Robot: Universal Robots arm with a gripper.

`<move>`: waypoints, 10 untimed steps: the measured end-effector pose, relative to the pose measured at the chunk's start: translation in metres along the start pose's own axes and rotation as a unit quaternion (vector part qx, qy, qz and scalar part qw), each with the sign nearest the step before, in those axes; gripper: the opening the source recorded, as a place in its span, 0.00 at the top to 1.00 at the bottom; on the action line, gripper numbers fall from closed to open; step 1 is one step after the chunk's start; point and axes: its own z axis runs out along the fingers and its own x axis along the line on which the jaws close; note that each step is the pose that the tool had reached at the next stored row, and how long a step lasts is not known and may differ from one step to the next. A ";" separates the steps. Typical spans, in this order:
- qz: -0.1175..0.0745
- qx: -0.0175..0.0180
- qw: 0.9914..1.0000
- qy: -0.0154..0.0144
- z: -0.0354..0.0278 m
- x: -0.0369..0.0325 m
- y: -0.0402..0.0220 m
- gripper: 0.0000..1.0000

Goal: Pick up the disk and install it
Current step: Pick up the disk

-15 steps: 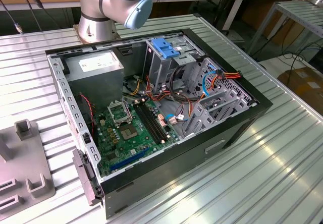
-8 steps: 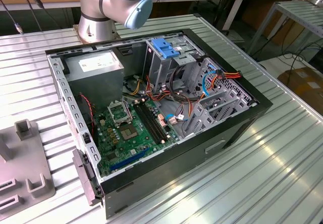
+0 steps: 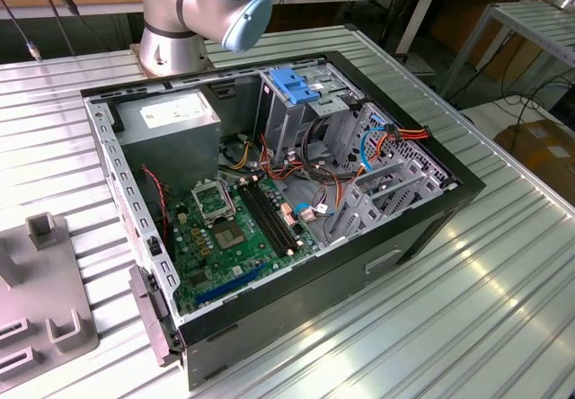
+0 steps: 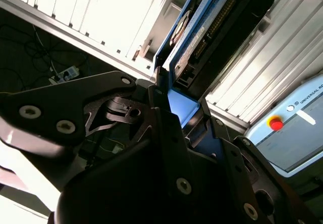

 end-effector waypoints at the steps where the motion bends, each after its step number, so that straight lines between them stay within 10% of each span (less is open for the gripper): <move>1: 0.000 0.000 1.000 0.000 0.0000 0.0000 -0.0005 0.63; 10: 0.000 0.000 1.000 0.000 -0.0001 -0.0001 -0.0061 0.63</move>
